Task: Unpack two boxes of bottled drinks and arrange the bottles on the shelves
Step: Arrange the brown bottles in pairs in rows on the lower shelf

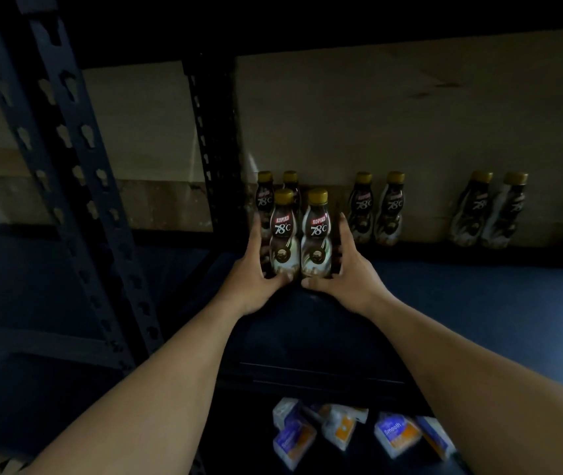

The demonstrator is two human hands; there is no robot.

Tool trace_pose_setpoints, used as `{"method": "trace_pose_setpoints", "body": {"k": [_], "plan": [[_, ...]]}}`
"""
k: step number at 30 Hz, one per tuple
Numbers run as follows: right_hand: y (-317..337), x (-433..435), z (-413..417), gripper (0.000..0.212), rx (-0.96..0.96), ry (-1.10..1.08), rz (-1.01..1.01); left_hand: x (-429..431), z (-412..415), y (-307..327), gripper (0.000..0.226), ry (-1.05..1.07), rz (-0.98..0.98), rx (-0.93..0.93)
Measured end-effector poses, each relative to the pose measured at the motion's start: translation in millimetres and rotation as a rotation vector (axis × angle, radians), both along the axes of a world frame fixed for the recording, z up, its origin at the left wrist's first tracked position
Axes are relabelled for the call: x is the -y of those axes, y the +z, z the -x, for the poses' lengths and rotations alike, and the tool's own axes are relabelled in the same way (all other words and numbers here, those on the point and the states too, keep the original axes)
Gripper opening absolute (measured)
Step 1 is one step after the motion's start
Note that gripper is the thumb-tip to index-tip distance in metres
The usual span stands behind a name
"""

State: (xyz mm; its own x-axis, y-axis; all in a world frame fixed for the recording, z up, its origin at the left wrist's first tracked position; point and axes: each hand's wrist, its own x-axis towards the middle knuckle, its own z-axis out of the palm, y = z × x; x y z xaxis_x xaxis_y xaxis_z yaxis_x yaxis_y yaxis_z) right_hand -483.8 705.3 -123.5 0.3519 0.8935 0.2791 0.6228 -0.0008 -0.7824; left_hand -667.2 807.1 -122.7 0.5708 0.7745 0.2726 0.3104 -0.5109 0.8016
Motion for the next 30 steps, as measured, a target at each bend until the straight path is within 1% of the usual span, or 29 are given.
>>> {"method": "trace_pose_setpoints", "body": {"k": [3, 5, 7, 10, 11, 12, 14, 16, 18, 20, 22, 23, 25, 26, 27, 28, 29, 30], "plan": [[6, 19, -2, 0.139, -0.062, -0.006, 0.124, 10, 6, 3, 0.130, 0.044, 0.030, -0.055], [8, 44, -5, 0.127, -0.069, -0.010, 0.213, 23, 14, 4, 0.126, 0.078, 0.067, -0.094], [7, 77, -4, 0.100, 0.013, -0.031, 0.270, 44, 26, 3, 0.111, 0.124, 0.084, -0.152], [4, 131, 7, 0.044, 0.159, -0.083, 0.234, 86, 42, -1, 0.078, 0.147, 0.000, -0.242], [3, 149, 12, 0.033, 0.182, -0.095, 0.224, 104, 47, -4, 0.069, 0.140, -0.032, -0.243], [1, 166, 18, 0.029, 0.200, -0.096, 0.222, 122, 51, -8, 0.063, 0.129, -0.058, -0.237], [-3, 200, 29, 0.035, 0.232, -0.076, 0.250, 156, 55, -18, 0.056, 0.097, -0.120, -0.246], [-8, 234, 38, 0.043, 0.248, -0.047, 0.269, 190, 58, -26, 0.054, 0.060, -0.104, -0.238], [-14, 271, 45, 0.041, 0.210, -0.076, 0.265, 222, 62, -32, 0.055, 0.009, 0.033, -0.153], [-24, 311, 51, 0.034, 0.191, -0.152, 0.284, 252, 66, -47, 0.061, -0.081, 0.218, -0.133], [-43, 352, 52, 0.029, 0.139, -0.227, 0.270, 281, 73, -71, 0.070, -0.235, 0.339, -0.233], [-54, 367, 49, 0.028, 0.085, -0.244, 0.272, 288, 76, -84, 0.073, -0.287, 0.347, -0.319], [-81, 405, 47, 0.028, -0.018, -0.269, 0.318, 305, 82, -104, 0.078, -0.398, 0.276, -0.584], [-97, 425, 45, 0.030, -0.042, -0.292, 0.369, 315, 82, -109, 0.079, -0.446, 0.229, -0.694], [-111, 443, 45, 0.033, -0.026, -0.291, 0.469, 324, 83, -113, 0.077, -0.481, 0.213, -0.759], [-123, 457, 48, 0.036, 0.022, -0.231, 0.615, 331, 82, -117, 0.074, -0.498, 0.218, -0.782], [-132, 466, 52, 0.038, 0.092, -0.124, 0.781, 338, 80, -121, 0.070, -0.509, 0.210, -0.792], [-141, 471, 57, 0.035, 0.127, -0.008, 0.903, 343, 79, -125, 0.066, -0.514, 0.194, -0.801]]}}
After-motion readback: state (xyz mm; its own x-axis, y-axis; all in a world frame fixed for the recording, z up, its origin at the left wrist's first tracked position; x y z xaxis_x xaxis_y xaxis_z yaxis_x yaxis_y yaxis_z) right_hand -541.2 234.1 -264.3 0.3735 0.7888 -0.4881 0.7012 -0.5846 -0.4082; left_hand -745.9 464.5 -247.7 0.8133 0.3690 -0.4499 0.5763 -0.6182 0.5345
